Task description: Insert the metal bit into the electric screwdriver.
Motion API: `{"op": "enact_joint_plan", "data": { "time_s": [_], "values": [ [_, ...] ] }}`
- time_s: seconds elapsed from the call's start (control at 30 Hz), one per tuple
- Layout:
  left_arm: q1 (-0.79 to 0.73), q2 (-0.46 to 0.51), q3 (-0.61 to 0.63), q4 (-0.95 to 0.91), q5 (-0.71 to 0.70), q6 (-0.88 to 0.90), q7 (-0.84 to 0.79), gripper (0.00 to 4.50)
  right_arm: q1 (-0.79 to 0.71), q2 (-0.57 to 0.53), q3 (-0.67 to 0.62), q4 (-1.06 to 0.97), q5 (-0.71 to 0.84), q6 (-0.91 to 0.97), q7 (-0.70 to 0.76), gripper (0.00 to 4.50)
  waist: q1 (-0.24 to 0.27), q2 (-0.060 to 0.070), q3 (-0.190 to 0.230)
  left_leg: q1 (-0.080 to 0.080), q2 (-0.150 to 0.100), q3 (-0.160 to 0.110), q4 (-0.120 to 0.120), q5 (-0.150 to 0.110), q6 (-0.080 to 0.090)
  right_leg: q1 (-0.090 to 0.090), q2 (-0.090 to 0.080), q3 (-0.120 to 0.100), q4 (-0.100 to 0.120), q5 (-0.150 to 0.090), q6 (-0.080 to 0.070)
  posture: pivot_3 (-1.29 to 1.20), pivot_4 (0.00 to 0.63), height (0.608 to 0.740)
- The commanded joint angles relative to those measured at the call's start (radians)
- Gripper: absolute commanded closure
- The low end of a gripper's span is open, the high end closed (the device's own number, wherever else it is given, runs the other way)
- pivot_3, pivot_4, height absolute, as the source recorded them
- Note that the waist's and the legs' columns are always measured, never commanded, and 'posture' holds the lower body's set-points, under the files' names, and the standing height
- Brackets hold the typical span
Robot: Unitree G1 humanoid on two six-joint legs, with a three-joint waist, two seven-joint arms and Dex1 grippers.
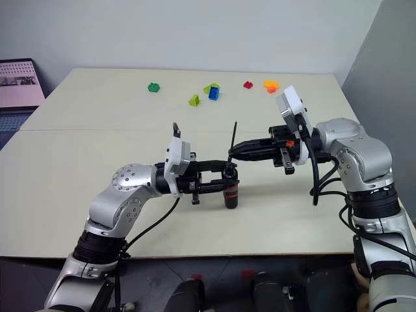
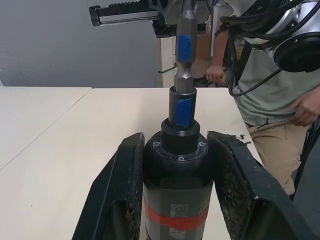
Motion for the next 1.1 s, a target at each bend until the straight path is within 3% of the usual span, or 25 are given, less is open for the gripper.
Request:
{"op": "enact_joint_plan", "data": {
  "time_s": [0.03, 0.5, 1.1],
  "values": [
    [0.010, 0.023, -0.001, -0.003, 0.014, 0.005, 0.000, 2.89, -0.018, -0.023, -0.005, -0.016, 0.000, 0.014, 0.028, 4.50, 0.000, 0.000, 0.000, 0.000, 0.000, 0.000, 0.000, 0.000, 0.000, 0.000, 0.000, 0.000, 0.000, 0.000, 0.000, 0.00, 0.150, 0.740],
    [0.004, 0.034, -0.009, 0.005, 0.021, -0.001, -0.017, 2.89, -0.123, -0.028, 0.084, 0.081, -0.088, -0.043, 0.183, 4.50, -0.001, 0.000, 0.000, 0.000, 0.000, 0.000, 0.000, 0.000, 0.000, 0.000, 0.000, 0.000, 0.000, 0.000, 0.000, 0.00, 0.150, 0.740],
    [0.002, 0.040, -0.010, 0.019, 0.024, 0.002, -0.019, 2.89, -0.164, -0.035, 0.061, 0.078, -0.067, -0.010, 0.193, 4.50, -0.001, 0.000, 0.000, 0.000, 0.000, 0.000, 0.000, 0.000, 0.000, 0.000, 0.000, 0.000, 0.001, 0.000, 0.000, 0.00, 0.150, 0.740]
  ]
}}
